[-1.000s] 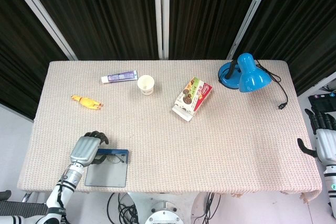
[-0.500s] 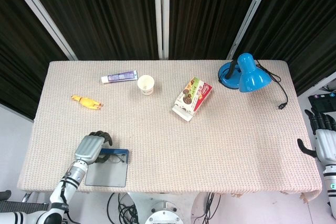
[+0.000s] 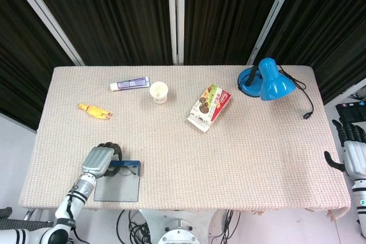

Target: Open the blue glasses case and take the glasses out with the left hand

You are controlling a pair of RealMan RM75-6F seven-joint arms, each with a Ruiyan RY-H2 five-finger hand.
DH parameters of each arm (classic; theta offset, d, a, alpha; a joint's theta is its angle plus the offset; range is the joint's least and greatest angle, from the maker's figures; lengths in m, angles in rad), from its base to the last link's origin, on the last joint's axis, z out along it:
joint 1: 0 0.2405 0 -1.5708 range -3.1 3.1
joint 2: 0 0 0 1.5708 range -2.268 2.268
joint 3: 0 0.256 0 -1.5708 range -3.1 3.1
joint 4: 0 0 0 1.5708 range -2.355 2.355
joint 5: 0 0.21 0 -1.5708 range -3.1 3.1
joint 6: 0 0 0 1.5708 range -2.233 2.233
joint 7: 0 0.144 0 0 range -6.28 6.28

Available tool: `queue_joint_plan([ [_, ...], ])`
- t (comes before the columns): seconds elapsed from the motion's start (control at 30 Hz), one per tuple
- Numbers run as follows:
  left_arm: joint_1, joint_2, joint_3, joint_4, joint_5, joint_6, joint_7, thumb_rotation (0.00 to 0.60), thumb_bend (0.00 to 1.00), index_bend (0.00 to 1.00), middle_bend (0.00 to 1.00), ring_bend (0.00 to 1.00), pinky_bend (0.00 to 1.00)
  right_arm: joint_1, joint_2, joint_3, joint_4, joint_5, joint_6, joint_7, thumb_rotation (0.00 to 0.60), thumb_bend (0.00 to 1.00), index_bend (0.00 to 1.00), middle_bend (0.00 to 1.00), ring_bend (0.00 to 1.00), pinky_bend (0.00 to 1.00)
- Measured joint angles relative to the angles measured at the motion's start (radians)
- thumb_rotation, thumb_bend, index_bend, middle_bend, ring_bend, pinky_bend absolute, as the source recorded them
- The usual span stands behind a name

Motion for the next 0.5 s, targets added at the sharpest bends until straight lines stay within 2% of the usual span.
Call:
queue_joint_plan([
  [0.27, 0.000, -0.007, -0.010, 0.007, 0.012, 0.015, 0.007, 0.600, 0.40, 0.55, 0.25, 0.16, 0.24, -0.001, -0.002, 0.001, 0.001, -0.001, 0.004, -0.001, 0.600, 0.31, 0.00, 0.00, 0.00, 0.00],
  [0.5, 0.005, -0.064, -0.019, 0.082, 0.103, 0.082, 0.038, 0.600, 0.41, 0.57, 0.25, 0.16, 0.23, -0.003, -0.003, 0.000, 0.005, 0.001, 0.002, 0.001, 0.600, 0.31, 0.00, 0.00, 0.00, 0.00],
])
